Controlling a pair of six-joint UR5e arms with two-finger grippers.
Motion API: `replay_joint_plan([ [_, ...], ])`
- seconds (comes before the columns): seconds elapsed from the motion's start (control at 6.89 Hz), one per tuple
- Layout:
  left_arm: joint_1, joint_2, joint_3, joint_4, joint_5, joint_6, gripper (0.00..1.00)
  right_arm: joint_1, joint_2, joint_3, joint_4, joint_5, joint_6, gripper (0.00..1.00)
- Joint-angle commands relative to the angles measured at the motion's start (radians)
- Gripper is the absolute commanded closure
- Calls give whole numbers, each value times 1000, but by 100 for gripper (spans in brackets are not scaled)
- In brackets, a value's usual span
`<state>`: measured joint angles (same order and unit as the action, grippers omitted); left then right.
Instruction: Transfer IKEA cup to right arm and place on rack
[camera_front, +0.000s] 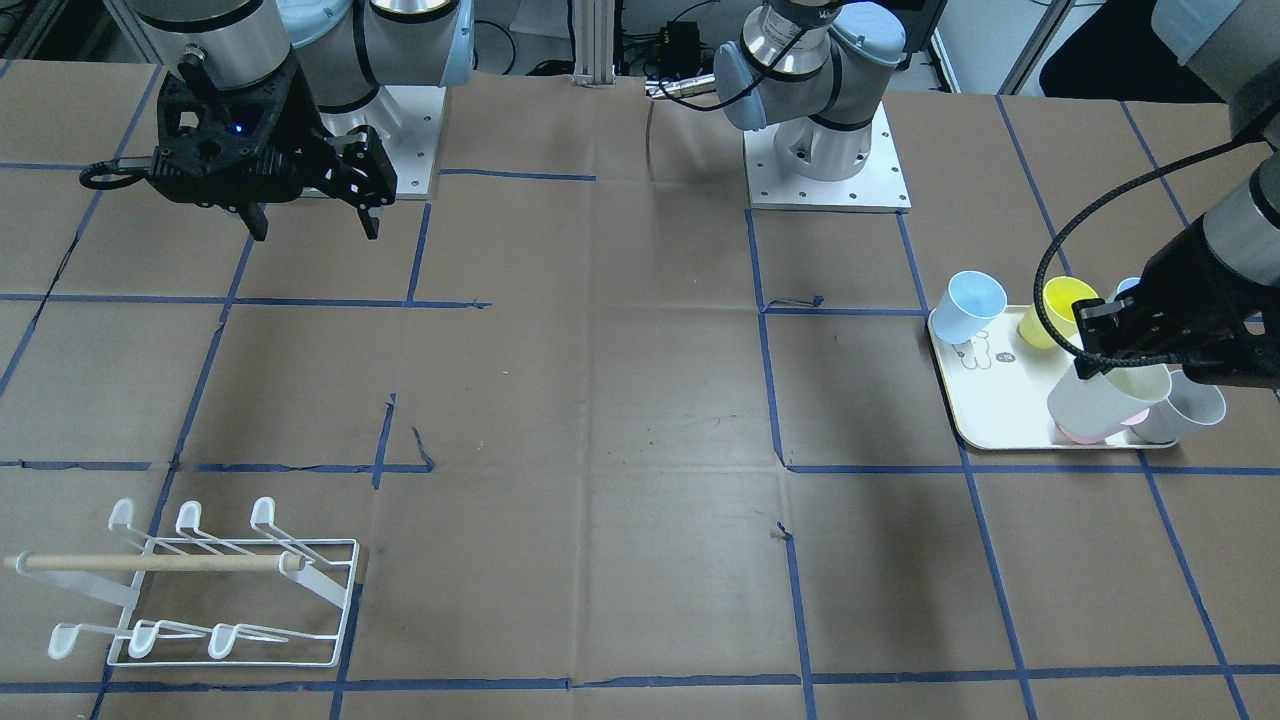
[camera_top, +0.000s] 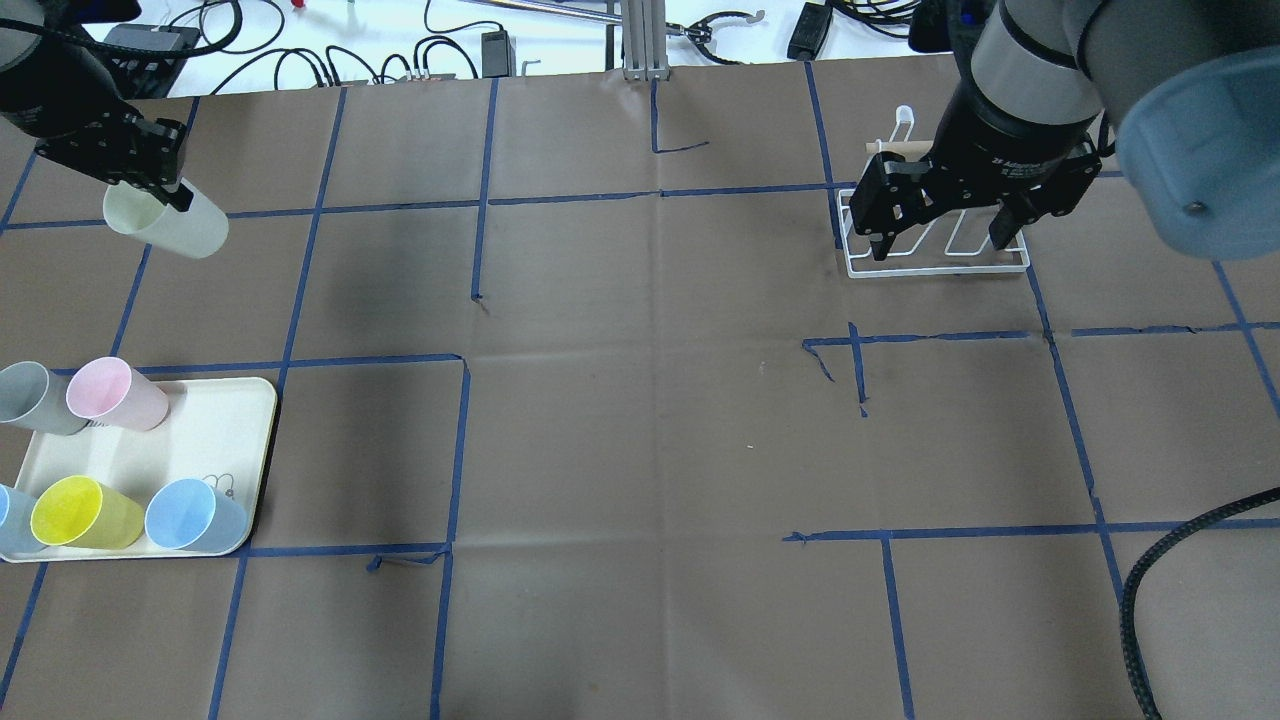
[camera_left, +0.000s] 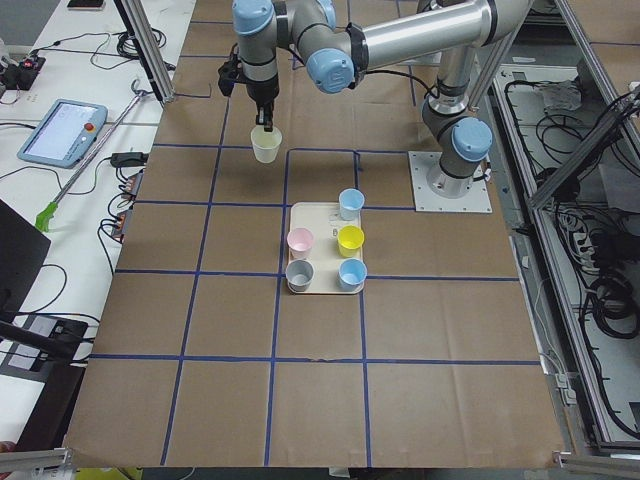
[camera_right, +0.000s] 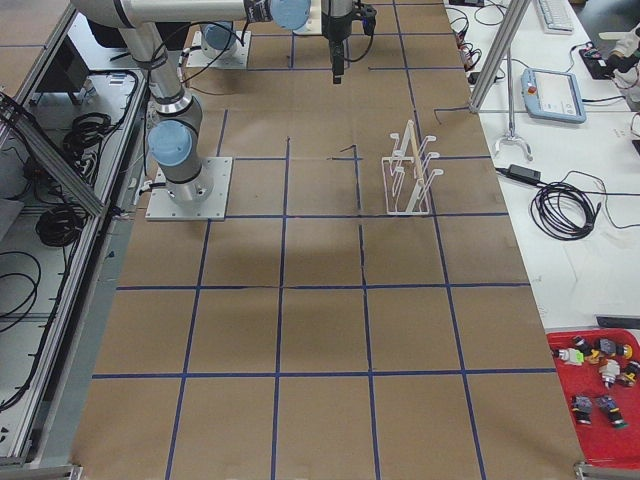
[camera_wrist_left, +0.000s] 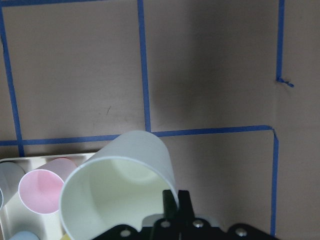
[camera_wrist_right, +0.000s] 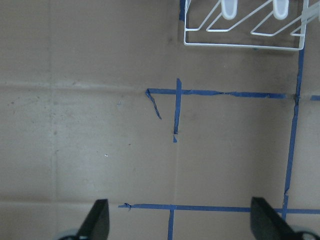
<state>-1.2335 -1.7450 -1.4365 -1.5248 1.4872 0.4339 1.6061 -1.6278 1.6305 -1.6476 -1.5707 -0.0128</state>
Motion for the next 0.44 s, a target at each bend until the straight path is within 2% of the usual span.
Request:
replay_joint_plan([
  [0.0, -7, 8, -2, 38, -93, 28, 100, 0, 2, 20, -191, 65, 2, 0],
  [0.15, -6, 10, -22, 143, -210, 37, 100, 0, -6, 44, -260, 107, 4, 0],
  [0.29, -9, 7, -42, 220, -298, 40, 100, 0, 6, 101, -438, 179, 5, 1],
])
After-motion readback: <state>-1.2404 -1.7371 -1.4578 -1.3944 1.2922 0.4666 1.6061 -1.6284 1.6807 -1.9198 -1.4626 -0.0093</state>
